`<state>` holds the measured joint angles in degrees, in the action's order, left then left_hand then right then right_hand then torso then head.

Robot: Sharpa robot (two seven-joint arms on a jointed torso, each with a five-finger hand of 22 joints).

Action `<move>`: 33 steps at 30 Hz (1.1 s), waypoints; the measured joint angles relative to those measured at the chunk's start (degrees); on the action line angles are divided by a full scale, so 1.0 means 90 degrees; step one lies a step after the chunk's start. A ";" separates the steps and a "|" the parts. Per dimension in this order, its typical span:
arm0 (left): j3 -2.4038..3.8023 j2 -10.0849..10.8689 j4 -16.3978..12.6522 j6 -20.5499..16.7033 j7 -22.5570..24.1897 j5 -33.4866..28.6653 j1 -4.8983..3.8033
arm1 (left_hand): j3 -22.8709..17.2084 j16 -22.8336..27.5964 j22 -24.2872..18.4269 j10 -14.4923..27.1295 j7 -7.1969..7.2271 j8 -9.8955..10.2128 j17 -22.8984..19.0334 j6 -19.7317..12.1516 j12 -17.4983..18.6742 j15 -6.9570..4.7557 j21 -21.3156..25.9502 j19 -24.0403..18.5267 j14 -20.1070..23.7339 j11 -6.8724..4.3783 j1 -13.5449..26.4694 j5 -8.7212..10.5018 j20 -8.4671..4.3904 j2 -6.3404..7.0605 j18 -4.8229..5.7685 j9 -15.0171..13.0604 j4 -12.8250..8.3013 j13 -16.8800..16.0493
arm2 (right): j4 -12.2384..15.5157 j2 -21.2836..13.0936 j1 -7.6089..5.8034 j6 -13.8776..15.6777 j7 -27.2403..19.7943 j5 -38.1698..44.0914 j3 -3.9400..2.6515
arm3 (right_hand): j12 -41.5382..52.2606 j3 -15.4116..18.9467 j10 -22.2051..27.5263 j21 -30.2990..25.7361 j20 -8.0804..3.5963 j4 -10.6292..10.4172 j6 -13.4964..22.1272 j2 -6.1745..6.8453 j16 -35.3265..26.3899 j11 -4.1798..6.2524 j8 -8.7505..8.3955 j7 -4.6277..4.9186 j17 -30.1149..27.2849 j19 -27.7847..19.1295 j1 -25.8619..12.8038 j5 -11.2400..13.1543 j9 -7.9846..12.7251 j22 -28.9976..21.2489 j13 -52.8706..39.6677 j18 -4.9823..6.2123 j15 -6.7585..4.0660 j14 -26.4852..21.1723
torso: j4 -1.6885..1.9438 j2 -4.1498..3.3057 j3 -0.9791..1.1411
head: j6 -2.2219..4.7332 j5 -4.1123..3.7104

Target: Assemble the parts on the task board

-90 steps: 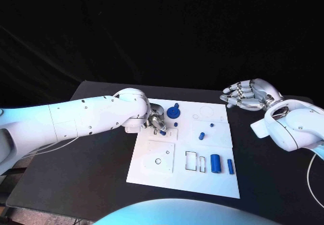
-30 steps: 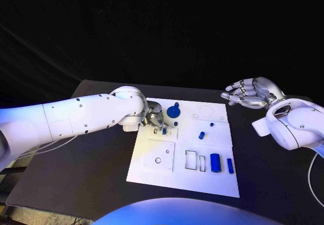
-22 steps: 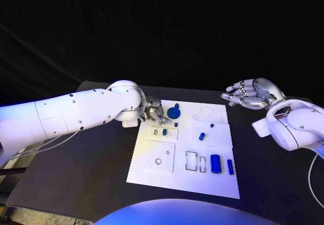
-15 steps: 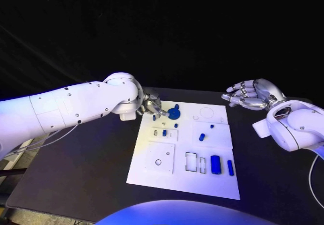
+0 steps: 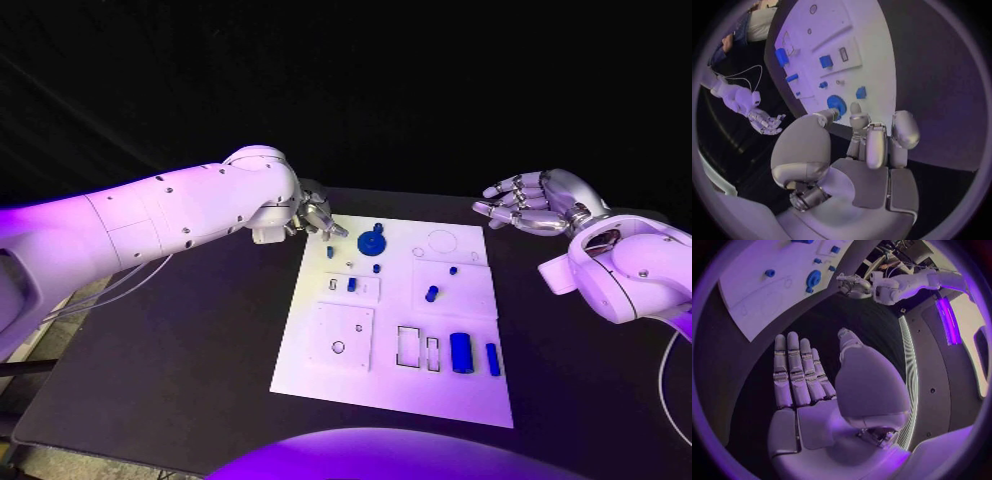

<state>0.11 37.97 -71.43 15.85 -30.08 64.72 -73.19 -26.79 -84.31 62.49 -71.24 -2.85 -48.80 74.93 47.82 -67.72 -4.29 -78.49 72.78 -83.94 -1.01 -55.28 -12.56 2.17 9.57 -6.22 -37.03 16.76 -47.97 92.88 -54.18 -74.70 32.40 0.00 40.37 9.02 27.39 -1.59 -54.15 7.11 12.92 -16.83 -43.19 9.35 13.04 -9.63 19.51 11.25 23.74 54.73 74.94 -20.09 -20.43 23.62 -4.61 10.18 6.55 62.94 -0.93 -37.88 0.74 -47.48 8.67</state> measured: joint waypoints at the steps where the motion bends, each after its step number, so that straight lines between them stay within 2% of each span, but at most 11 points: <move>1: -0.0017 -0.0035 0.0064 0.0024 -0.0001 0.0012 0.0000 | 0.0019 0.0000 0.0000 0.0000 0.0000 0.0000 0.0000 0.0000 0.0000 0.0000 0.0000 0.0000 0.0000 0.0000 0.0000 0.0000 0.0000 0.0000 0.0000 0.0000 -0.0019 0.0000 | 0.0000 0.0000 0.0000 0.0000 0.0000 -0.0001 0.0000 | 0.0000 0.0000 0.0000 0.0000 0.0000 0.0000 0.0000 0.0000 0.0000 0.0000 0.0000 0.0000 0.0000 0.0000 0.0000 0.0000 0.0000 0.0000 0.0000 0.0000 0.0000 0.0000 | -0.0001 -0.0002 0.0000 | 0.0000 0.0000; 7: -0.0094 -0.0219 0.0395 0.0157 -0.0002 0.0067 -0.0001 | 0.0034 0.0000 -0.0029 0.0045 0.0000 0.0027 0.0000 0.0000 0.0030 0.0000 0.0025 -0.0014 0.0000 0.0000 0.0000 0.0000 -0.0014 0.0000 0.0000 0.0000 -0.0001 0.0041 | 0.0001 0.0002 0.0000 0.0000 0.0000 -0.0004 0.0000 | 0.0000 0.0000 0.0000 0.0000 0.0000 0.0000 0.0000 0.0000 0.0000 0.0000 0.0000 0.0000 0.0000 0.0000 0.0000 0.0000 0.0000 0.0000 0.0000 0.0000 0.0000 0.0000 | -0.0009 -0.0011 -0.0005 | -0.0004 0.0001; 13: -0.0143 -0.0339 0.0631 0.0249 -0.0002 0.0094 -0.0001 | 0.0070 0.0000 -0.0037 0.0045 -0.0013 0.0027 0.0000 -0.0012 0.0031 0.0000 0.0025 -0.0038 0.0000 0.0000 0.0000 0.0000 -0.0011 0.0000 0.0001 0.0001 -0.0001 0.0045 | 0.0006 0.0000 0.0001 -0.0001 0.0000 -0.0006 0.0000 | 0.0000 0.0000 0.0000 0.0000 0.0000 0.0000 0.0000 0.0000 0.0000 0.0000 0.0000 0.0000 0.0000 0.0000 0.0000 0.0000 0.0000 0.0000 -0.0001 0.0000 0.0000 0.0000 | -0.0011 -0.0012 -0.0004 | -0.0027 0.0001; 33: -0.0234 -0.0502 0.0826 0.0409 -0.0002 0.0081 0.0010 | 0.0070 0.0000 -0.0079 0.0067 -0.0023 0.0027 -0.0001 -0.0023 0.0031 0.0000 0.0054 -0.0047 0.0000 0.0022 0.0000 0.0001 -0.0001 0.0000 0.0001 0.0002 -0.0001 0.0069 | 0.0006 0.0019 0.0001 -0.0001 0.0000 -0.0010 0.0001 | 0.0000 0.0025 0.0000 0.0000 0.0000 0.0026 0.0000 -0.0027 0.0000 0.0000 0.0025 0.0000 0.0001 0.0000 -0.0027 -0.0036 0.0007 -0.0010 0.0010 0.0000 0.0000 0.0000 | 0.0000 0.0005 0.0000 | -0.0093 -0.0009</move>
<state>-2.00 33.45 -64.00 19.53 -30.10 65.45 -73.10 -26.16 -84.31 61.78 -70.64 -3.05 -48.56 74.92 47.61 -67.44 -4.29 -78.01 72.36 -83.94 -0.82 -55.28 -12.55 2.16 9.57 -6.22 -37.01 16.75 -47.35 92.93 -54.01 -74.70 32.39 0.00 40.28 9.02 27.39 -1.36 -54.15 7.11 12.92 -16.60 -43.19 9.10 13.04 -9.63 19.73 11.25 23.75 54.73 74.70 -20.42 -20.36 23.53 -4.51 10.18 6.55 62.94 -0.93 -37.83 0.74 -48.31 8.60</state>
